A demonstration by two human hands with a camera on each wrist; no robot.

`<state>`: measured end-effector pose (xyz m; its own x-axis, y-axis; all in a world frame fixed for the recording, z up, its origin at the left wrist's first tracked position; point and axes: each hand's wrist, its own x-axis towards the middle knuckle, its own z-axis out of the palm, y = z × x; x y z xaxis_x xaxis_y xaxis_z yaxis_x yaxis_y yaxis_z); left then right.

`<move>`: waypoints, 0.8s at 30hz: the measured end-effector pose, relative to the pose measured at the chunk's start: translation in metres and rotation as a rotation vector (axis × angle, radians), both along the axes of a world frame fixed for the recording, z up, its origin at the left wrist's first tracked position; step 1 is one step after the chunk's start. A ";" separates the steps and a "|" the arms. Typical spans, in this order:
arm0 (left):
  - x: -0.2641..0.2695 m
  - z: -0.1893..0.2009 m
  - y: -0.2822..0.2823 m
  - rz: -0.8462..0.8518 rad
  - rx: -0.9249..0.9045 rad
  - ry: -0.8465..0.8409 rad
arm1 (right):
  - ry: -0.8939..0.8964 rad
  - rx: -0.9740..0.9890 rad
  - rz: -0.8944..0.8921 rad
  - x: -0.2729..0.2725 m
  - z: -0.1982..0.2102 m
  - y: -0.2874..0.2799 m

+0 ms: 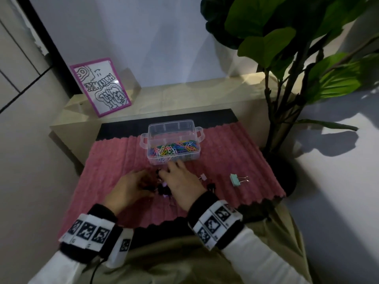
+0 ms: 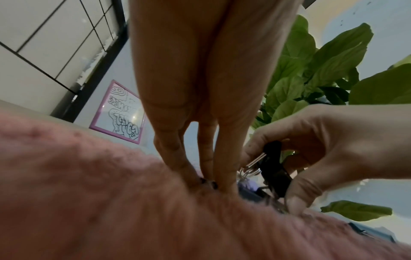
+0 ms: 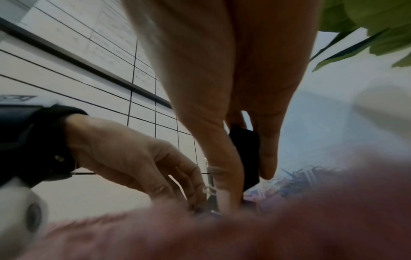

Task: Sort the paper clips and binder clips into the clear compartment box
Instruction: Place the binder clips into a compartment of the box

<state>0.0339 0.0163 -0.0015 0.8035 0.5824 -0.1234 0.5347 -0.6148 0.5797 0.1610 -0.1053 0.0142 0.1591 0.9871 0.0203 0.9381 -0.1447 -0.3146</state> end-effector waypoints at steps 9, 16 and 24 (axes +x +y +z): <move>-0.014 0.008 0.003 0.016 0.034 -0.005 | 0.355 0.238 -0.072 0.026 -0.020 -0.013; 0.005 0.009 -0.010 -0.043 0.186 -0.022 | 0.356 0.122 0.043 0.046 -0.012 -0.017; 0.008 0.023 -0.005 -0.042 0.168 -0.117 | 0.075 -0.143 -0.253 0.144 -0.004 -0.036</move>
